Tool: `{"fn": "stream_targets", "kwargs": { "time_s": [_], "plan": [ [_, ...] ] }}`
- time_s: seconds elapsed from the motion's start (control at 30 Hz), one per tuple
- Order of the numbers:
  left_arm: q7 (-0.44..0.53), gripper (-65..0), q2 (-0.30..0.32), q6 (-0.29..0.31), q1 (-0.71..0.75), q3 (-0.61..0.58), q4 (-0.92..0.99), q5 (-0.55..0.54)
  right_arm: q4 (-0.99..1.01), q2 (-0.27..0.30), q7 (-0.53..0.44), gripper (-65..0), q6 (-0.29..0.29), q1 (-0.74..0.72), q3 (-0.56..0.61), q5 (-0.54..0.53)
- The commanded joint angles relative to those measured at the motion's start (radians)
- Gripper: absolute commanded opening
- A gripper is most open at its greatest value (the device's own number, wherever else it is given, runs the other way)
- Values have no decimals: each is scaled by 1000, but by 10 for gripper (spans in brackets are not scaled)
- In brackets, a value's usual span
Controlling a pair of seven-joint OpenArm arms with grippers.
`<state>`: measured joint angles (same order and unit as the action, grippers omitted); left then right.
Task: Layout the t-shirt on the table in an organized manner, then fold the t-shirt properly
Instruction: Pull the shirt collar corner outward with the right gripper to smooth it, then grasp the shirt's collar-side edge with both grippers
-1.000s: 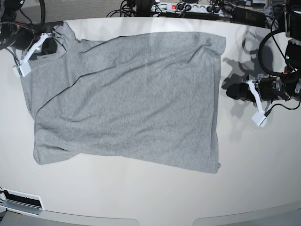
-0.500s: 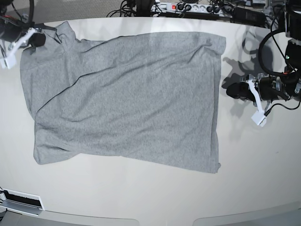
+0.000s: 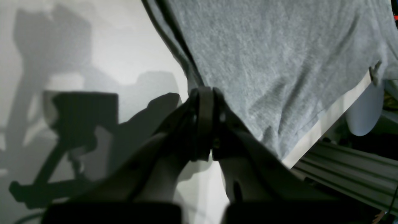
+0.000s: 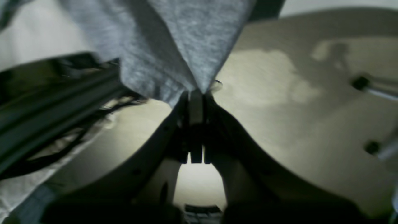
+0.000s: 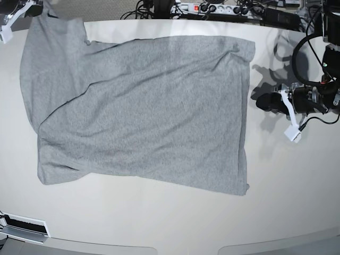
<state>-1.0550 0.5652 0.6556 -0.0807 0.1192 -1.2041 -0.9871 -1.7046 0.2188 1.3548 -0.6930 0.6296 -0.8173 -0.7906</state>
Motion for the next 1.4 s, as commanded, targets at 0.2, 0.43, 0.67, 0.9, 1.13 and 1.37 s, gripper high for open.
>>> {"fn": "stream_targets", "kwargs": {
  "time_s": [0.2,0.43,0.67,0.9,1.13,1.37],
  "plan": [
    [-47,-650,26,6,-17,9,-15,-39,-17,15,5,-650,-5,11,-8,1],
    [-120,-650,120,33,-19,9,-15,-267,-50,92,41,-388,-5,51,-9,-338],
    [-163,-650,99,43,-20,39,-16,-496,-220,146,41,-570,-5,29,-10,-693],
    [-157,-650,-94,43,-61,37,-19,-429,-222,130,-178,-650,-5,-204,117,-345],
    [9,-650,-240,43,-120,-61,-19,-86,-117,130,-516,-650,-5,-341,457,286],
    [292,-650,-266,-7,-155,-317,-19,430,187,130,-595,-650,119,-484,647,515]
  ]
}}
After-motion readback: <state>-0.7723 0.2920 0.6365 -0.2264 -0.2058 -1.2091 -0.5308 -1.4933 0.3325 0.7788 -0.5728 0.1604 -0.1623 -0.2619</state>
